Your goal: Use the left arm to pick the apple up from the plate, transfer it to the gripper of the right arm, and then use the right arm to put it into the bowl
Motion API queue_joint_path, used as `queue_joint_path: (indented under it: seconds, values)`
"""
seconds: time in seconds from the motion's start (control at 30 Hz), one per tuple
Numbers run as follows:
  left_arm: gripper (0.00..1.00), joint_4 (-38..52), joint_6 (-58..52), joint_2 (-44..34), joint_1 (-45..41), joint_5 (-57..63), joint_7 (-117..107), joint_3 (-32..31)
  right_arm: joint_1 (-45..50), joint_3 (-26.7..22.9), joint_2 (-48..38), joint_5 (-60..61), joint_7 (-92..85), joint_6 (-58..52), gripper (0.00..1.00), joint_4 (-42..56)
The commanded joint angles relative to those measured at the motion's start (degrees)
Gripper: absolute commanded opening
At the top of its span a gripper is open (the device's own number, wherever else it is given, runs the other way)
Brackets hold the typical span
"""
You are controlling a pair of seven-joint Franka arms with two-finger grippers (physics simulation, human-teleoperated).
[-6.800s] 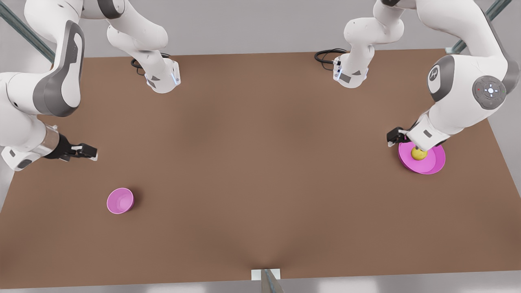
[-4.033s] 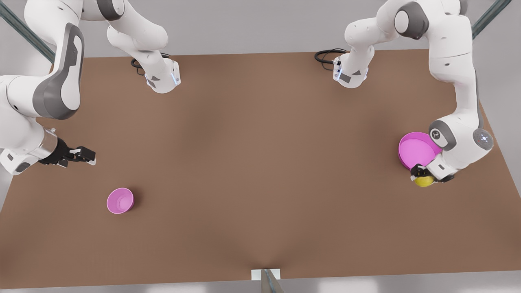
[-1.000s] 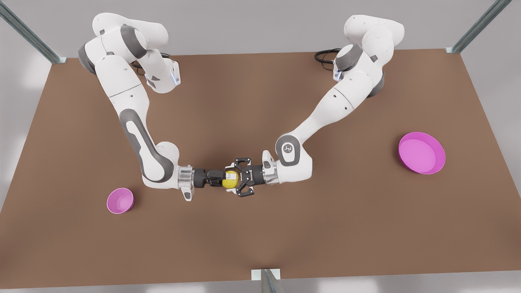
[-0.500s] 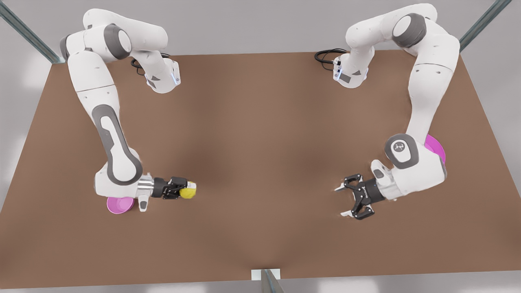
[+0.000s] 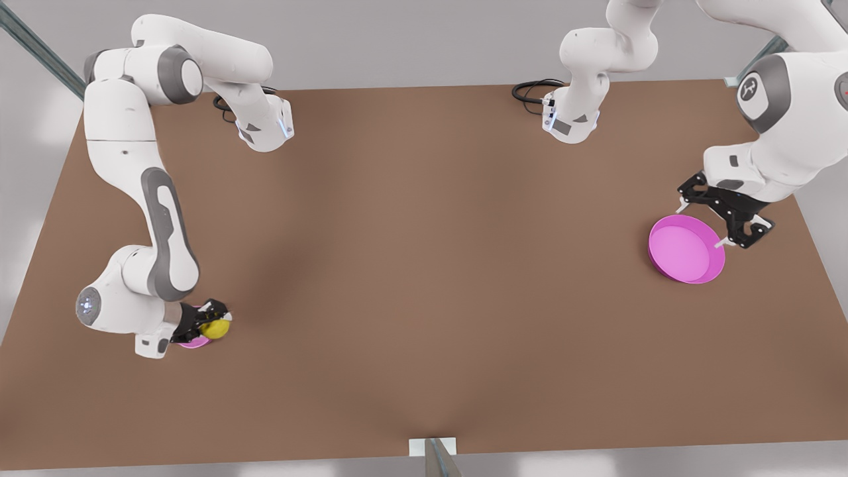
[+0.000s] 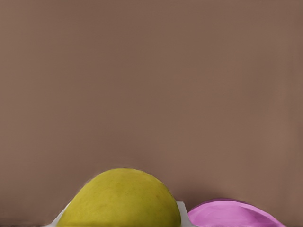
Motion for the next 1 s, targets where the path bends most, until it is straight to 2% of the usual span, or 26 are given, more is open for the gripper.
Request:
queue_joint_path:
  seconds: [0.0,0.17,0.5,0.57,0.6,0.63,0.8,0.83,0.9,0.93,0.97]
  values:
    - [1.0,0.0,-2.02,0.03,-1.44,-0.45,-39.89,0.08,-0.61,0.0,-0.03,-6.96,2.03,0.31,0.66,0.19]
    - [1.0,0.0,-2.55,0.03,-1.44,-0.54,-39.89,0.08,-3.33,0.09,0.49,-14.61,0.89,-0.13,0.66,-0.07]
    - [1.0,-0.09,-2.72,0.2,-1.44,-0.62,-39.89,0.08,-4.21,0.09,2.69,-14.61,0.71,4.35,0.68,0.1]
    - [1.0,-0.09,-2.72,0.2,-1.44,-0.62,-39.89,0.08,-4.21,0.09,3.04,-14.61,0.62,5.31,0.73,0.01]
    - [1.0,-0.09,-2.72,0.2,-1.44,-0.62,-39.89,0.08,-4.3,0.09,3.22,-14.61,0.71,5.49,0.91,0.01]
    - [1.0,-0.09,-2.81,0.11,-1.44,-0.62,-39.89,0.08,-4.3,0.09,3.31,-14.52,0.89,5.49,1.0,0.01]
    - [1.0,-0.09,-2.99,0.03,-1.44,-0.62,-39.98,0.08,-3.95,0.79,2.52,-14.35,4.13,4.44,1.0,0.71]
    - [1.0,0.0,-2.99,0.03,-1.53,-0.62,-40.07,0.08,-2.37,1.14,0.76,-14.44,8.0,-0.12,1.0,3.87]
    - [1.0,0.0,-2.99,0.29,-1.53,-0.62,-40.07,0.0,3.95,0.44,-0.21,-16.01,16.7,-17.6,1.0,21.25]
    - [1.0,0.09,-2.99,0.29,-1.61,-0.62,-40.07,0.0,6.95,0.79,-1.96,-21.99,18.99,-19.91,1.0,26.9]
    - [1.0,0.09,-2.99,0.29,-2.05,-0.54,-39.98,0.0,8.26,0.97,-6.09,-21.91,26.0,-23.42,1.0,27.44]
